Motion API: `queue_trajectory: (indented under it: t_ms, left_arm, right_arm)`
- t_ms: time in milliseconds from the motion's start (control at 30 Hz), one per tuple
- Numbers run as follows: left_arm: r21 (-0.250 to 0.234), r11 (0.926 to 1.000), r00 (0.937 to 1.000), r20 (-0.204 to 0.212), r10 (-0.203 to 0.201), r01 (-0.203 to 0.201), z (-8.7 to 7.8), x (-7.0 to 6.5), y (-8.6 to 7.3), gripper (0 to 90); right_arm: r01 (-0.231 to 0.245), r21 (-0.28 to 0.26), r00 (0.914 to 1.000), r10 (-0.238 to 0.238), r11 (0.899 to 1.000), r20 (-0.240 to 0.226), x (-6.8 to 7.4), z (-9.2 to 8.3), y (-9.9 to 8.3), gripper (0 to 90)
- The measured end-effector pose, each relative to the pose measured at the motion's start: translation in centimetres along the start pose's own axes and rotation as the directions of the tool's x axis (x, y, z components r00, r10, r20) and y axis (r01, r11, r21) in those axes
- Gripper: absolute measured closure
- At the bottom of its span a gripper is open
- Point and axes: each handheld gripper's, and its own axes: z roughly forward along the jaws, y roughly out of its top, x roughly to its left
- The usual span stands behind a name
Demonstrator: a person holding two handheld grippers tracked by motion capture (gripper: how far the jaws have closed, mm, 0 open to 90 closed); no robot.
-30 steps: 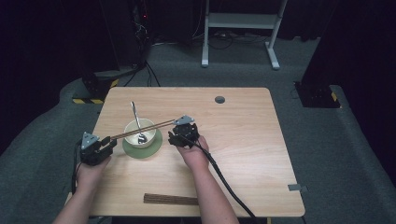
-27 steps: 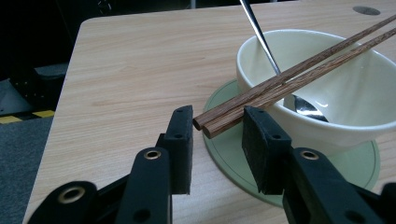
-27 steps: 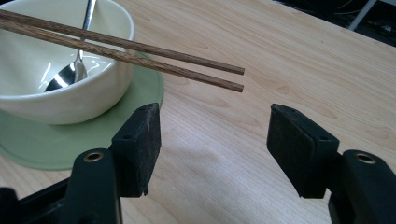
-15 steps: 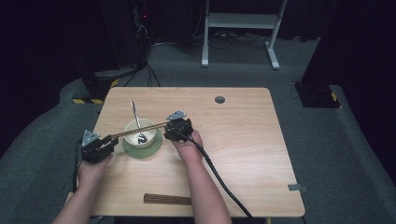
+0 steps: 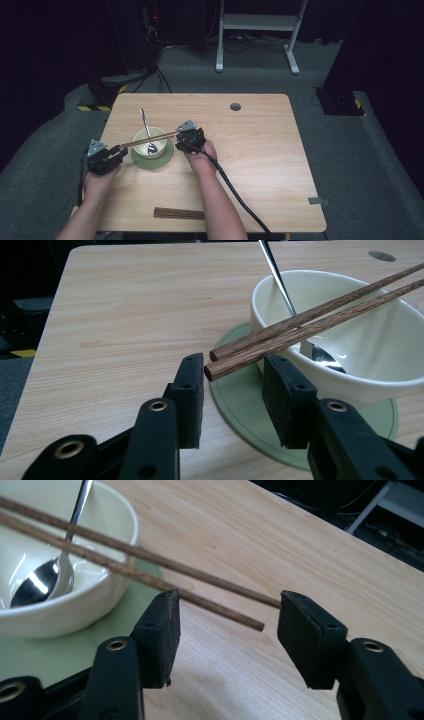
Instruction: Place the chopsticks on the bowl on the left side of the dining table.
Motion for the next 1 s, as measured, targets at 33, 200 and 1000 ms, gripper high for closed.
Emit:
queue_trajectory:
  t_ms: [33, 200, 1000]
  left_arm:
    - [0.0, 1.0, 1.0, 0.002, -0.001, 0.001, 0.0, 0.0, 0.0, 61.0]
    - [0.005, 1.0, 0.9999, 0.011, 0.003, -0.003, 0.2, 0.0, 0.0, 61.1]
    - [-0.002, 0.9999, 0.9998, 0.017, -0.012, 0.012, 0.1, 0.4, 0.0, 61.1]
  right_arm:
    - [-0.004, 0.003, 1.0, 0.004, 1.0, -0.005, -0.2, 0.2, 0.0, 36.5]
    - [0.013, 0.048, 0.9999, -0.012, 0.999, -0.01, -0.2, 1.5, 0.0, 33.8]
    - [0.053, 0.035, 0.9985, -0.052, 0.998, -0.019, 1.7, -1.0, -2.4, 41.2]
